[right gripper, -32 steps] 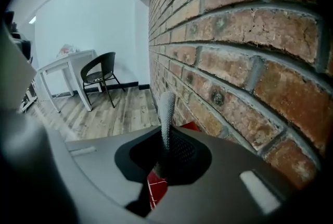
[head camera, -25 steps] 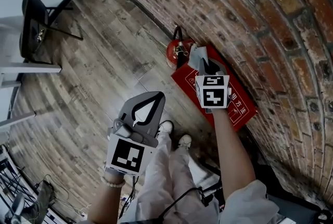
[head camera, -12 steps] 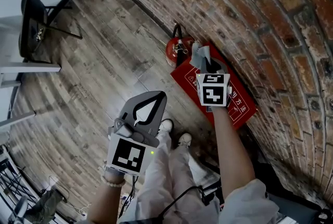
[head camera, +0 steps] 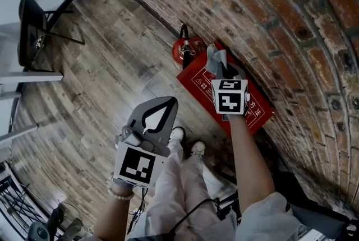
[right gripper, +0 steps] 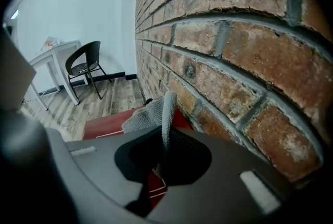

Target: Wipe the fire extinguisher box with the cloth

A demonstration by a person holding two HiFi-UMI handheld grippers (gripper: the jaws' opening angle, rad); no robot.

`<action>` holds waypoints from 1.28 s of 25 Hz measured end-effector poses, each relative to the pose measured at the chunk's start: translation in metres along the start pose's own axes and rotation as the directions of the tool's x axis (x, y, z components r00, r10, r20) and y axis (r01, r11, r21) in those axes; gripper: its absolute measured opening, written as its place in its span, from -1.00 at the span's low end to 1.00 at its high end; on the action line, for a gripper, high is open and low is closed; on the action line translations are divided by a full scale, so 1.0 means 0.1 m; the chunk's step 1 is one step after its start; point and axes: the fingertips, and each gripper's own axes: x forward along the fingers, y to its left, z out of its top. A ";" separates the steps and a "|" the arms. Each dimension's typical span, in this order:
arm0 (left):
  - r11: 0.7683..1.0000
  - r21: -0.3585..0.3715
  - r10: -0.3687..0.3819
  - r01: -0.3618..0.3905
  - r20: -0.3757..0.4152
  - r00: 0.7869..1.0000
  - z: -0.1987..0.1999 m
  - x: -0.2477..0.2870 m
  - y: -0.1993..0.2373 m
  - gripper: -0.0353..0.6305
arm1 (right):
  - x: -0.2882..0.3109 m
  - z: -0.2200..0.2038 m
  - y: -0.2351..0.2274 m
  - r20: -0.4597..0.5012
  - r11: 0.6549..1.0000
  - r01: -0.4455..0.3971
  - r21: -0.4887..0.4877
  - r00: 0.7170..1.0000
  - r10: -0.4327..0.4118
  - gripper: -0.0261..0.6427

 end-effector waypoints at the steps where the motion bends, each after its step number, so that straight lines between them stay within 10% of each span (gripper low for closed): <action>1: 1.000 0.002 -0.002 0.002 0.000 1.000 0.01 0.01 -0.02 -0.90 | -0.01 -0.02 -0.02 0.000 1.000 0.003 0.002 1.000 -0.003 -0.87; 32: 0.992 0.060 -0.112 0.112 0.000 0.994 0.19 0.26 -0.81 -0.90 | -0.62 -0.78 -0.70 -0.031 0.993 0.090 0.070 0.996 -0.088 -0.87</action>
